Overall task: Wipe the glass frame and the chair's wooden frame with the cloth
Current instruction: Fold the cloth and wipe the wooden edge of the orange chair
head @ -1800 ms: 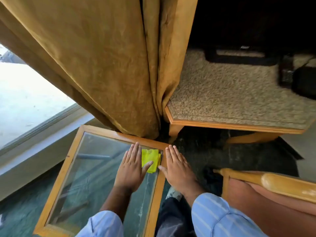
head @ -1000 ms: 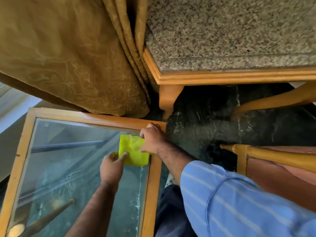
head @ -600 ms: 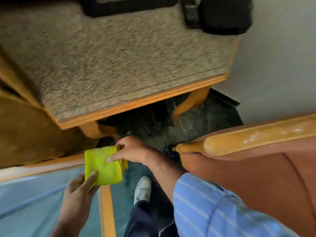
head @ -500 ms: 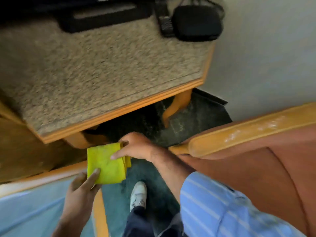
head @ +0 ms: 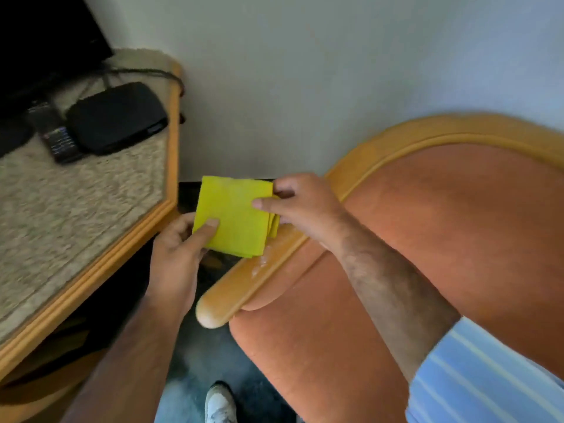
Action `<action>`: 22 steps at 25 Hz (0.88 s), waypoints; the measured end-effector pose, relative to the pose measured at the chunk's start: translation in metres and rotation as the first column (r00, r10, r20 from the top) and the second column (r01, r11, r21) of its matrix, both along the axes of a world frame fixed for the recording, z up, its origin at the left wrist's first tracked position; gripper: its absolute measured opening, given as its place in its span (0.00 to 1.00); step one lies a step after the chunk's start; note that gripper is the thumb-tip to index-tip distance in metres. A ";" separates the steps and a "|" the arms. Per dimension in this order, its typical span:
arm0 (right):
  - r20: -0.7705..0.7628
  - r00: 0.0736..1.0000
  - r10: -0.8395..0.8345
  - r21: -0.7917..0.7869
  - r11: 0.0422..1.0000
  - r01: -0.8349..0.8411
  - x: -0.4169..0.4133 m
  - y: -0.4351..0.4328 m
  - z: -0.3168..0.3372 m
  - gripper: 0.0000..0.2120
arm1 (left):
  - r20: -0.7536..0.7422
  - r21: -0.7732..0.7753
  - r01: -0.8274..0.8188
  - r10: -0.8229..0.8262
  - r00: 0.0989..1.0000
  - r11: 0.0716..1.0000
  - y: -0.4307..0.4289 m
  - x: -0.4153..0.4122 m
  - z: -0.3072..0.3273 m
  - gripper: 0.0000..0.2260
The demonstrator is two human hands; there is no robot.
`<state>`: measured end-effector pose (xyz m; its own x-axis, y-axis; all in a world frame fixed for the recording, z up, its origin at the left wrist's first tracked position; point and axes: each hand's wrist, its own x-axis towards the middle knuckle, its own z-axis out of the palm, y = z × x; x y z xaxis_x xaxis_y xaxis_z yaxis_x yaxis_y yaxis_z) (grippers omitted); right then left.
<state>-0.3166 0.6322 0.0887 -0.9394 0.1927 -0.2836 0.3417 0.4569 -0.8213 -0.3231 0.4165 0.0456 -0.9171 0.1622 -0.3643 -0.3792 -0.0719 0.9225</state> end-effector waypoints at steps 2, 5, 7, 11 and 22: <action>-0.077 0.984 -0.162 0.007 0.987 0.163 0.013 0.041 0.002 0.16 | -0.055 -0.058 0.055 -0.058 0.997 0.997 0.051 -0.013 0.006 0.03; -0.140 0.905 -0.401 0.007 0.914 0.406 0.031 0.085 -0.009 0.16 | -0.093 -0.179 0.089 -0.107 0.990 0.980 0.114 -0.027 0.000 0.06; -0.178 0.844 -0.506 0.020 0.855 0.518 0.040 0.100 -0.019 0.15 | -0.118 -0.239 0.116 -0.148 0.982 0.964 0.139 -0.032 -0.009 0.06; -0.217 0.805 -0.552 0.032 0.820 0.571 0.049 0.111 -0.044 0.13 | -0.170 -0.438 0.171 -0.268 0.948 0.882 0.162 -0.038 -0.029 0.09; -0.187 0.978 0.096 0.891 0.435 0.127 -0.003 0.167 -0.046 0.27 | -0.264 -0.962 -0.099 -0.961 0.085 0.255 0.182 -0.039 -0.048 0.33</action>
<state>-0.3201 0.7995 0.0427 -0.9413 0.2472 0.2299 0.2549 0.9669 0.0042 -0.3625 0.5990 -0.0021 -0.4556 0.8830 0.1127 0.8893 0.4460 0.1012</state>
